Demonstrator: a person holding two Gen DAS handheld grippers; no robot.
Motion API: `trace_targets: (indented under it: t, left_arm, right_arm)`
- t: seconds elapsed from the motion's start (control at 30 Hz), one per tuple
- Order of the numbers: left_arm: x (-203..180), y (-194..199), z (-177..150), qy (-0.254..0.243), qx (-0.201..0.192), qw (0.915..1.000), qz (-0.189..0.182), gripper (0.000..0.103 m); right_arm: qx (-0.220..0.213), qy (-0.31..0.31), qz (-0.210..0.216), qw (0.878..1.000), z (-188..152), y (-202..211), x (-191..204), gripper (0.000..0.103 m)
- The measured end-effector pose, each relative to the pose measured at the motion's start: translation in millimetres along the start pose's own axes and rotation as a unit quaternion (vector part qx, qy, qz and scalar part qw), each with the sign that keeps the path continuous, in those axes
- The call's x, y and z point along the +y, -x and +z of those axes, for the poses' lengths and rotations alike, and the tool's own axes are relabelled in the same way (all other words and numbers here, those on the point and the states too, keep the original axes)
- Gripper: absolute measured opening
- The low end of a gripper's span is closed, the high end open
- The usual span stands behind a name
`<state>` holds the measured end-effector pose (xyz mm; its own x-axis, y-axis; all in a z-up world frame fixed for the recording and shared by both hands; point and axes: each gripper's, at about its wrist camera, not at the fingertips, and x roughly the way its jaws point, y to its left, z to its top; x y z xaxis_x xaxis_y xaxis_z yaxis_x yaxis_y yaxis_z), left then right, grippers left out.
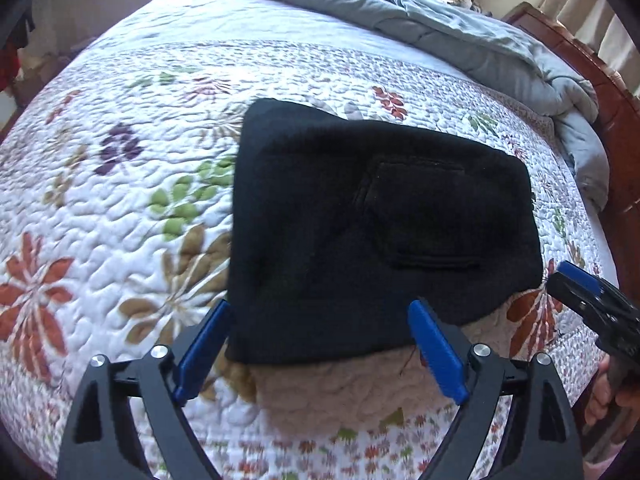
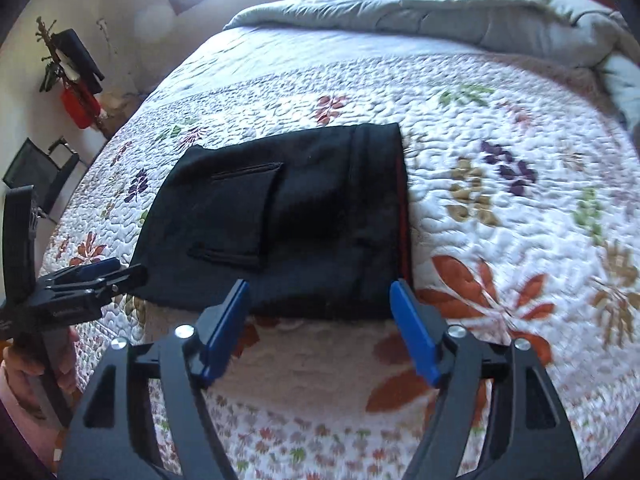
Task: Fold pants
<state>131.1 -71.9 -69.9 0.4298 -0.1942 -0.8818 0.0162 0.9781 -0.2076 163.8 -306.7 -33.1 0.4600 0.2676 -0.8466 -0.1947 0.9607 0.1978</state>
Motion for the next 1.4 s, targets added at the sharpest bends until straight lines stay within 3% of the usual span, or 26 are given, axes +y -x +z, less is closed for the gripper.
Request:
trace_targets:
  t: [0.23,0.57,1.03,1.4]
  left_arm:
    - [5.8,17.6,-23.1,0.004,0.01,0.9999,0.01,0.091]
    - [1.5,51.0,-49.1,-0.016,-0.004,0.999,0.042,0.091]
    - [-8.3,87.7,-66.8,-0.034,-0.031,0.9961,0.075,0.092]
    - [-20.7,104.9,-69.6,-0.054,-0.046,0.9944,0.079,0.092]
  right_arm:
    - [0.016,-0.004,-0.033,0.999,-31.7,18.9,11.0,0.086]
    - [0.016,-0.009,-0.023,1.0,-57.3,39.5,33.9,0.091]
    - [0.01,-0.01,-0.032,0.999,-62.3,58.2,51.4,0.092]
    - [0.005,-0.006,-0.034,0.999,-60.1,65.4,62.6,0.093]
